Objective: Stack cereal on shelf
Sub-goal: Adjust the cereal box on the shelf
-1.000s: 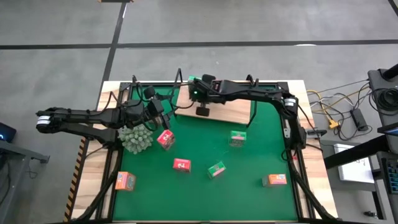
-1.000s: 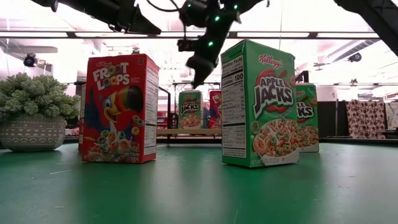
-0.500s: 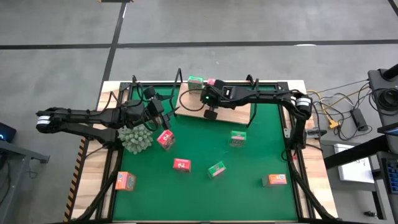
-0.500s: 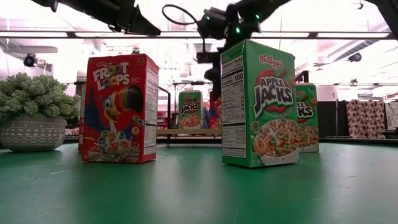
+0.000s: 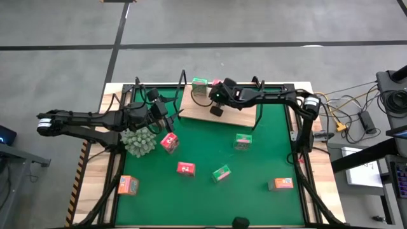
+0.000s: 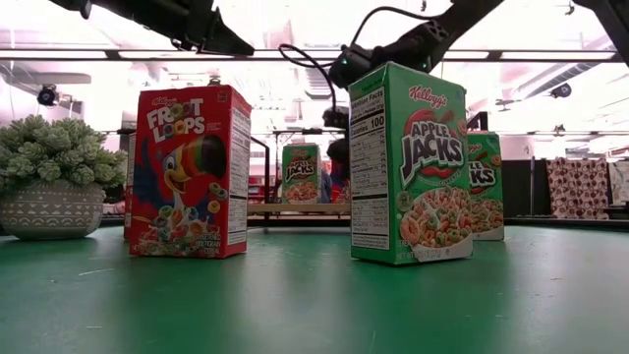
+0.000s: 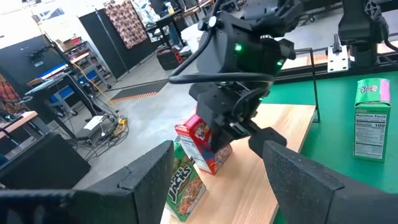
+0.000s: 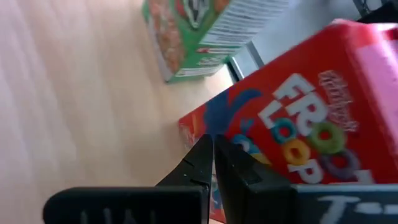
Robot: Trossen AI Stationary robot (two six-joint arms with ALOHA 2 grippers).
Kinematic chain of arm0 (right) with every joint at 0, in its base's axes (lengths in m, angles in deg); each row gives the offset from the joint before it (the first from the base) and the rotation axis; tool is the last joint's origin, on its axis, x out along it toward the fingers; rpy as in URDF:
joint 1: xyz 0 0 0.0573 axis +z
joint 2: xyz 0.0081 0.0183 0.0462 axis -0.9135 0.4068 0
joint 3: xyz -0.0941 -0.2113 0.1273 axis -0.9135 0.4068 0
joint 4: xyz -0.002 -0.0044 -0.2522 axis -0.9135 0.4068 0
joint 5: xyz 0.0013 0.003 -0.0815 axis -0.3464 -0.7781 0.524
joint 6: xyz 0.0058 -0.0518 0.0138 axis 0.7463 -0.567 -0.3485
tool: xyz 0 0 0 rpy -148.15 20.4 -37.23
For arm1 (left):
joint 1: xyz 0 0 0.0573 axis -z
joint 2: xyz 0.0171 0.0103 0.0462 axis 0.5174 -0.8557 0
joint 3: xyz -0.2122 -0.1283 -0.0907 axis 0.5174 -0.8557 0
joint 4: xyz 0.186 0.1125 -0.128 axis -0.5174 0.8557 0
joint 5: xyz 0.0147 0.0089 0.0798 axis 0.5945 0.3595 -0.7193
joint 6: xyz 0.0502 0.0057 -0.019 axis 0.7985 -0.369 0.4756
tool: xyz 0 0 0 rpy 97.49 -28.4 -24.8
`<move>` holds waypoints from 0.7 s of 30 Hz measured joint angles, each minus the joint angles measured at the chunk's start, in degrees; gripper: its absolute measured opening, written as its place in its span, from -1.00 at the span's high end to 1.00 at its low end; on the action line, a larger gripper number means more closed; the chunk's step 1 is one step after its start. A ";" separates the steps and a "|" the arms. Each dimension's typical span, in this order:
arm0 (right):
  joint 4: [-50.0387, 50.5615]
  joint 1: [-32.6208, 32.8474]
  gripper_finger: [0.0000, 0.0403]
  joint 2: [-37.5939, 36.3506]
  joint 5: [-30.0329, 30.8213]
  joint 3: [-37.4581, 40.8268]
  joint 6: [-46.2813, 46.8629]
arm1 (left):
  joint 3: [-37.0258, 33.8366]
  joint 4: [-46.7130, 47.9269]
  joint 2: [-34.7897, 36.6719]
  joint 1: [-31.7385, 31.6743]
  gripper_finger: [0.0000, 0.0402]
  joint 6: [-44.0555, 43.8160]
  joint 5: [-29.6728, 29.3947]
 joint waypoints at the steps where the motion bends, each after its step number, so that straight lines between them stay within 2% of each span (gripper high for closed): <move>1: -0.09 -0.21 0.96 0.01 -0.01 0.00 0.00 | 0.00 0.00 0.00 -0.01 -0.15 0.00 0.00; 13: 0.72 -0.65 0.96 0.03 -0.02 0.00 -2.54 | 0.02 0.00 0.00 -0.02 -0.15 0.00 0.02; 21: 2.34 -0.74 0.96 0.05 2.81 0.00 -2.99 | 0.02 0.00 0.00 -0.02 -0.15 0.00 0.02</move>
